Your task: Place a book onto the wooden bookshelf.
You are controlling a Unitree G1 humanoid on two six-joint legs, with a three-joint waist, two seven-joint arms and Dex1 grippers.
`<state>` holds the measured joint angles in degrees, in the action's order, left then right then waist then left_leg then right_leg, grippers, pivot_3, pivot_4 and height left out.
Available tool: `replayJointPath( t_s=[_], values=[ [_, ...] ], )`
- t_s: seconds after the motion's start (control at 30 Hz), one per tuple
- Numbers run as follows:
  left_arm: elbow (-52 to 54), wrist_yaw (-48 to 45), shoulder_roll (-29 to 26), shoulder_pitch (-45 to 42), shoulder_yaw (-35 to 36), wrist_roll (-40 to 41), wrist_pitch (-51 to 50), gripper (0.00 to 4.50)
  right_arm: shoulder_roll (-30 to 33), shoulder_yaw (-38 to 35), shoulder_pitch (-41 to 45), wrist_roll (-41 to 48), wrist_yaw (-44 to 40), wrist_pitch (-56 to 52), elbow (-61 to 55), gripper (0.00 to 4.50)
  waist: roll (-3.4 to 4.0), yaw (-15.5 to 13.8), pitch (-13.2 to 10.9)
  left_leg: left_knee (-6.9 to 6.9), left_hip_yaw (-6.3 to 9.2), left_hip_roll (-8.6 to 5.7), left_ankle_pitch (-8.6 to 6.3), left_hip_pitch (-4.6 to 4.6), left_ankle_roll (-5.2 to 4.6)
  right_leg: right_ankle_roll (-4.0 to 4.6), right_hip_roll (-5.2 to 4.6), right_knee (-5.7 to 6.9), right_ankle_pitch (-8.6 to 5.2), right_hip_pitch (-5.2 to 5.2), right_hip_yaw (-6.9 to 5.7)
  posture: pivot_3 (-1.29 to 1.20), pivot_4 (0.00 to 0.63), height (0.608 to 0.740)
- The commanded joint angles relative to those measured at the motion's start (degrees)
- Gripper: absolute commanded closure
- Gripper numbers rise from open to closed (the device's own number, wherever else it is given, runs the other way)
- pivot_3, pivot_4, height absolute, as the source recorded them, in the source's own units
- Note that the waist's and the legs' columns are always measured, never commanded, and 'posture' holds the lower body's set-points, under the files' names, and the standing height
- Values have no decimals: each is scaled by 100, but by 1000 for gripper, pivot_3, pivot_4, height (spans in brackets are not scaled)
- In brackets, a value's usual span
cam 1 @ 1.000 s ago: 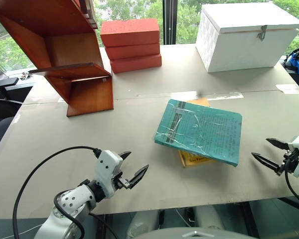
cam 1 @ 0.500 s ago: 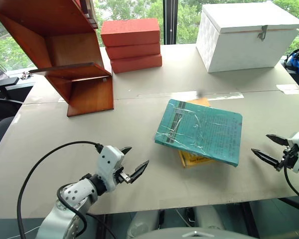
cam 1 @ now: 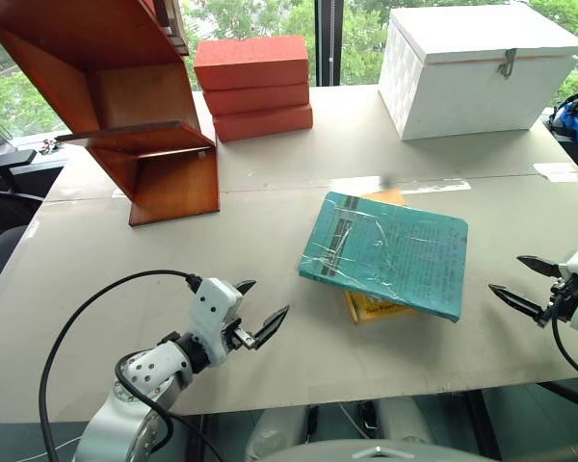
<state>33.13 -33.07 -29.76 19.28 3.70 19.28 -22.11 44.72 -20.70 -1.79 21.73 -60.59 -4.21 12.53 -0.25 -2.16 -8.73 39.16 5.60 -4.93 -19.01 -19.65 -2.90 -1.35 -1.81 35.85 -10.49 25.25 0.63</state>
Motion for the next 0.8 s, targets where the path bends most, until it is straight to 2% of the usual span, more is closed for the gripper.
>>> replayJointPath(
  t_s=[0.03,0.2,0.37,0.47,0.57,0.6,0.67,0.73,0.8],
  values=[
    [140,-43,-51,-39,98,20,112,107,139,-53,98,58,-50,-77,-10,0,0,0,0,0,0,0,0,-1,0,0,0,0,0,0,0,0,150,740],
    [104,-422,-277,-209,361,316,98,107,211,-64,207,-21,-50,-47,87,0,0,-2,0,0,1,0,0,0,0,0,0,0,0,0,-1,0,150,740],
    [158,-1225,-792,-531,832,1201,-144,107,358,-12,784,-126,-23,17,469,0,4,31,-2,0,-3,0,0,1,0,1,0,0,0,1,1,0,150,740],
    [226,-1803,-1203,-902,1148,2107,-493,0,431,153,1263,-224,-38,-76,772,832,3,71,-2,1,1,0,1,0,0,1,0,1,0,1,-4,0,150,740],
    [256,-2430,-1759,-1240,1260,2531,-669,0,330,476,1972,-384,35,-76,1151,2294,4,137,-3,2,0,0,1,-1,0,1,0,0,1,1,-4,0,150,740],
    [206,-2582,-1937,-1449,1274,2619,-708,0,248,637,2268,-472,37,-14,1336,2658,4,144,-3,1,-2,0,0,-2,0,2,0,0,1,3,-2,0,150,740],
    [99,-2716,-2113,-1748,1281,2734,-747,0,146,829,2649,-594,35,100,1623,3663,1,178,-7,0,-4,0,1,-1,0,2,1,0,1,4,-2,0,150,740],
    [-14,-2842,-2238,-2025,1273,2815,-790,0,33,990,3049,-689,-11,233,1941,4475,2,186,-7,-1,-5,0,1,-4,1,3,2,0,1,9,0,0,150,740],
    [-113,-2959,-2368,-2312,1248,2800,-797,0,-76,1200,3472,-834,-101,454,2295,4475,2,193,-7,-5,-4,0,1,-10,1,3,1,0,2,18,1,0,150,740]
  ],
)
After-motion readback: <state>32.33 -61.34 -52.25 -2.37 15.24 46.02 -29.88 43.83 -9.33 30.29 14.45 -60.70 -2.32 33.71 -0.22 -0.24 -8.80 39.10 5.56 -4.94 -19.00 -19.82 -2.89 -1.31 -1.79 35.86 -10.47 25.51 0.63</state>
